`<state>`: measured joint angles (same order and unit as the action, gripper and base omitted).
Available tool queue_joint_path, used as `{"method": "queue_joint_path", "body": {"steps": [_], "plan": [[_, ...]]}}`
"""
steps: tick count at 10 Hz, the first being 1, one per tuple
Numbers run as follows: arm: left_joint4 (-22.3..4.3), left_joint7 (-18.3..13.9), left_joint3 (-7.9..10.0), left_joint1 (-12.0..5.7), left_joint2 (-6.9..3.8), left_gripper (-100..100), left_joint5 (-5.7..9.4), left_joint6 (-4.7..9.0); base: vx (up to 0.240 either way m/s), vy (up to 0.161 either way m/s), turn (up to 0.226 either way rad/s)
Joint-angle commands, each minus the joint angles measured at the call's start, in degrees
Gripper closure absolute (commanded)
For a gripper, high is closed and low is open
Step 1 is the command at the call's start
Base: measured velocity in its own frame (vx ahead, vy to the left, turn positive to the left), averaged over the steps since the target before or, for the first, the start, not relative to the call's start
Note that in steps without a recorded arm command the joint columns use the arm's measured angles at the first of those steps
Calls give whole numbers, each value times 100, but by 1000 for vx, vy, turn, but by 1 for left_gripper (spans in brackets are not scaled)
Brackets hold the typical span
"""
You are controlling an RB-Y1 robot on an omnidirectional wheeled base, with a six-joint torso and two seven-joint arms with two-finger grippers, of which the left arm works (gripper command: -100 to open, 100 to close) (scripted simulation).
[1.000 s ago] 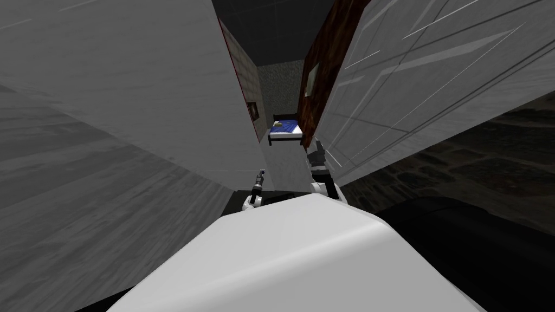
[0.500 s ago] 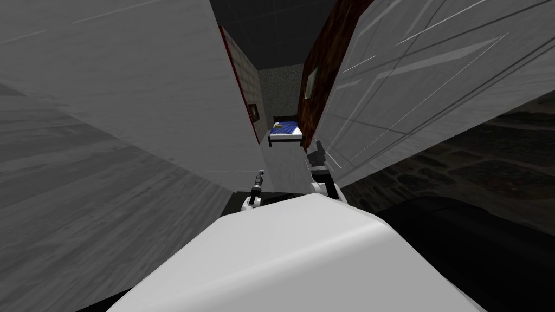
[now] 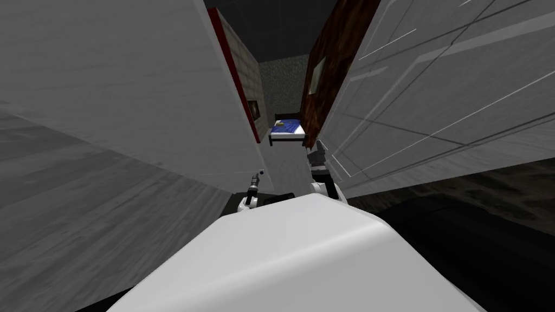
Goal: Push the door open
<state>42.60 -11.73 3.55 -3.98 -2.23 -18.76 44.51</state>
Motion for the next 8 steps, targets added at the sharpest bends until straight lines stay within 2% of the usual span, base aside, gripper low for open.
{"method": "queue_joint_path", "body": {"steps": [1,4,6,7,8], "plan": [[9,-28,-14,12,-15,-100,-4,-7,-131,6,6],[54,-89,-33,35,3,-100,4,2,-188,-3,24],[84,-130,-45,50,77,-100,9,8,-211,-26,24],[101,-154,-53,58,149,-100,12,12,-211,-45,35],[152,-151,-61,94,105,-100,4,-10,-95,-23,7]]}}
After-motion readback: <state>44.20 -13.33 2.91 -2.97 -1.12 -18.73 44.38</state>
